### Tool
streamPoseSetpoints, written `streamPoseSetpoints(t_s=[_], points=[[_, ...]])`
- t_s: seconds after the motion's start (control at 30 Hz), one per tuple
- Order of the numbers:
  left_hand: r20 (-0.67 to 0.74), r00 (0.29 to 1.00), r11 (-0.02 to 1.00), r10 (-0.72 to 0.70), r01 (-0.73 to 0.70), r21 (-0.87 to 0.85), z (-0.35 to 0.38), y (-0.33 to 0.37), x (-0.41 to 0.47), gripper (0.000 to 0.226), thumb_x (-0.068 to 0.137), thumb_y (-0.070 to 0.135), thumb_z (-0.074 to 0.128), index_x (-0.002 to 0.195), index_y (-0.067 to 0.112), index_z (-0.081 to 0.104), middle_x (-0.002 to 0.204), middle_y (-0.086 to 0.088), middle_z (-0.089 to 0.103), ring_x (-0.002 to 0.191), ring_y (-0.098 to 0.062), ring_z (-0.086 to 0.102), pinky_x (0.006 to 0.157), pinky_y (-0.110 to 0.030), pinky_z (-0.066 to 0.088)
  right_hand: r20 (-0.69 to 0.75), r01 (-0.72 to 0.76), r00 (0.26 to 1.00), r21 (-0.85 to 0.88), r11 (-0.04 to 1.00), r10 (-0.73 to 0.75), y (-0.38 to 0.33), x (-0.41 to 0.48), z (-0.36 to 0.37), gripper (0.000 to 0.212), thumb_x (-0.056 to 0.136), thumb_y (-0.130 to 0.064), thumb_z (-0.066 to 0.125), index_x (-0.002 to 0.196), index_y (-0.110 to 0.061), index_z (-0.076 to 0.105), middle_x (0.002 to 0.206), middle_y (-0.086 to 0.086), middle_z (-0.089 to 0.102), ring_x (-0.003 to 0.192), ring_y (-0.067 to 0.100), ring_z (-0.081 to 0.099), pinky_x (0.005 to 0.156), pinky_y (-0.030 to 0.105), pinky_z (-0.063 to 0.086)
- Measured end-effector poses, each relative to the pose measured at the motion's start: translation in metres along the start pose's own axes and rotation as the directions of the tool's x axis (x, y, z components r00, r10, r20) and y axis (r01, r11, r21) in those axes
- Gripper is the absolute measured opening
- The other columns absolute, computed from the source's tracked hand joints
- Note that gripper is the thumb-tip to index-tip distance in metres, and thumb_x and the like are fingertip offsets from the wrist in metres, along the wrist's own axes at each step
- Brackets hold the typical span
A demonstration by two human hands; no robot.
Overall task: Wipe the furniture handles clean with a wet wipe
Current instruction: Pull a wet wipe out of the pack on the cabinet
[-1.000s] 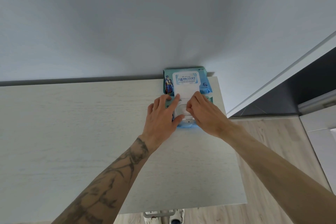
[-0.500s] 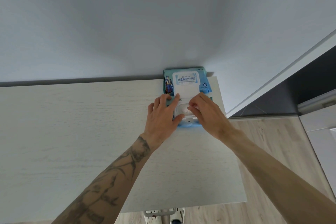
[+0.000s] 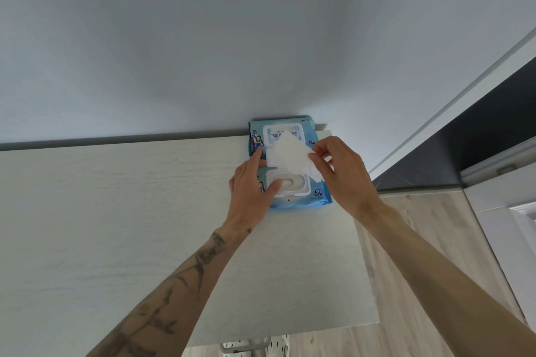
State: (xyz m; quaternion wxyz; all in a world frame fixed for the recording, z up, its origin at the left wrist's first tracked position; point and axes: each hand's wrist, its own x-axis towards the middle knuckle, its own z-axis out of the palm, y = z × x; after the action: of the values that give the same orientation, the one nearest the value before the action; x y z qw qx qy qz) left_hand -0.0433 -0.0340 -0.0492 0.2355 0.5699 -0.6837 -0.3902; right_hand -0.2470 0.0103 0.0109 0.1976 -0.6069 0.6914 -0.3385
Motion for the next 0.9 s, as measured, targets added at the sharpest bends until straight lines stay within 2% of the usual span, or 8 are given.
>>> streamPoseSetpoints(t_s=[0.1,0.17,0.23,0.37,0.53,0.7,0.77,0.9], points=[[-0.063,0.995,0.997,0.073,-0.070,0.040,0.003,-0.003,-0.005,0.035,0.105,0.038,0.067,0.138,0.026,0.066,0.129,0.016,0.054,0.130,-0.005,0.042,0.107,-0.026,0.024,-0.020,-0.036,0.999,0.005,0.999,0.036,-0.001,-0.003,-0.005,0.012,0.111,-0.033,0.055,0.103,-0.036,0.046,0.112,-0.020,0.059,0.103,-0.012,0.058,0.071,0.009,0.053],[-0.059,0.992,0.990,0.113,-0.107,0.092,0.006,-0.007,-0.008,0.023,0.106,0.035,0.066,0.123,0.022,0.076,0.124,0.017,0.053,0.127,-0.002,0.040,0.110,-0.030,0.030,-0.031,-0.046,0.998,0.029,0.999,0.047,-0.003,-0.005,-0.006,0.014,0.111,-0.034,0.055,0.103,-0.039,0.045,0.112,-0.023,0.058,0.107,-0.014,0.056,0.070,0.007,0.054],[-0.061,0.989,0.981,0.137,-0.127,0.149,0.012,-0.009,-0.010,0.026,0.103,0.032,0.072,0.125,0.020,0.077,0.127,0.011,0.055,0.129,-0.005,0.038,0.114,-0.031,0.030,-0.048,-0.036,0.998,0.057,0.998,0.039,-0.005,-0.007,-0.004,0.013,0.111,-0.033,0.055,0.102,-0.037,0.046,0.111,-0.020,0.060,0.106,-0.011,0.057,0.073,0.008,0.054],[-0.129,0.985,0.983,0.117,-0.096,0.157,0.022,-0.006,-0.012,0.033,0.096,0.028,0.080,0.129,0.021,0.076,0.130,0.002,0.055,0.135,-0.015,0.041,0.116,-0.034,0.029,-0.012,-0.067,0.998,0.045,0.997,0.068,-0.003,-0.012,0.006,0.010,0.111,-0.032,0.055,0.105,-0.027,0.049,0.118,-0.009,0.066,0.097,0.005,0.063,0.076,0.018,0.059],[-0.156,0.984,0.979,0.080,-0.048,0.199,0.033,-0.003,-0.018,0.035,0.097,0.027,0.079,0.131,0.021,0.073,0.136,0.000,0.052,0.141,-0.017,0.037,0.120,-0.034,0.024,0.021,-0.069,0.997,0.047,0.997,0.068,-0.001,-0.017,0.013,0.010,0.110,-0.030,0.056,0.104,-0.028,0.047,0.113,-0.012,0.062,0.101,0.012,0.063,0.072,0.012,0.055],[-0.093,0.991,0.964,0.092,-0.066,0.257,0.028,0.000,-0.022,0.032,0.102,0.025,0.072,0.134,0.021,0.072,0.142,0.000,0.051,0.148,-0.019,0.035,0.123,-0.036,0.024,0.036,-0.084,0.996,0.042,0.996,0.082,-0.003,-0.019,0.015,0.009,0.110,-0.027,0.057,0.106,-0.026,0.050,0.110,-0.014,0.061,0.100,0.014,0.064,0.079,0.033,0.064],[-0.068,0.992,0.962,0.109,-0.088,0.258,0.019,-0.002,-0.030,0.031,0.105,0.023,0.069,0.136,0.021,0.072,0.144,0.001,0.051,0.147,-0.018,0.038,0.123,-0.032,0.023,0.020,-0.074,0.997,0.069,0.995,0.072,-0.007,-0.021,0.015,0.008,0.110,-0.026,0.058,0.105,-0.026,0.052,0.109,-0.013,0.063,0.097,0.011,0.065,0.077,0.030,0.063],[-0.108,0.987,0.968,0.121,-0.094,0.232,-0.008,-0.011,-0.064,0.030,0.104,0.017,0.069,0.135,0.019,0.072,0.145,0.002,0.056,0.141,-0.017,0.046,0.116,-0.024,0.022,0.028,-0.085,0.996,0.093,0.992,0.082,-0.024,-0.031,0.014,0.008,0.109,-0.025,0.059,0.106,-0.025,0.052,0.115,-0.013,0.061,0.098,0.010,0.063,0.076,0.014,0.055]])
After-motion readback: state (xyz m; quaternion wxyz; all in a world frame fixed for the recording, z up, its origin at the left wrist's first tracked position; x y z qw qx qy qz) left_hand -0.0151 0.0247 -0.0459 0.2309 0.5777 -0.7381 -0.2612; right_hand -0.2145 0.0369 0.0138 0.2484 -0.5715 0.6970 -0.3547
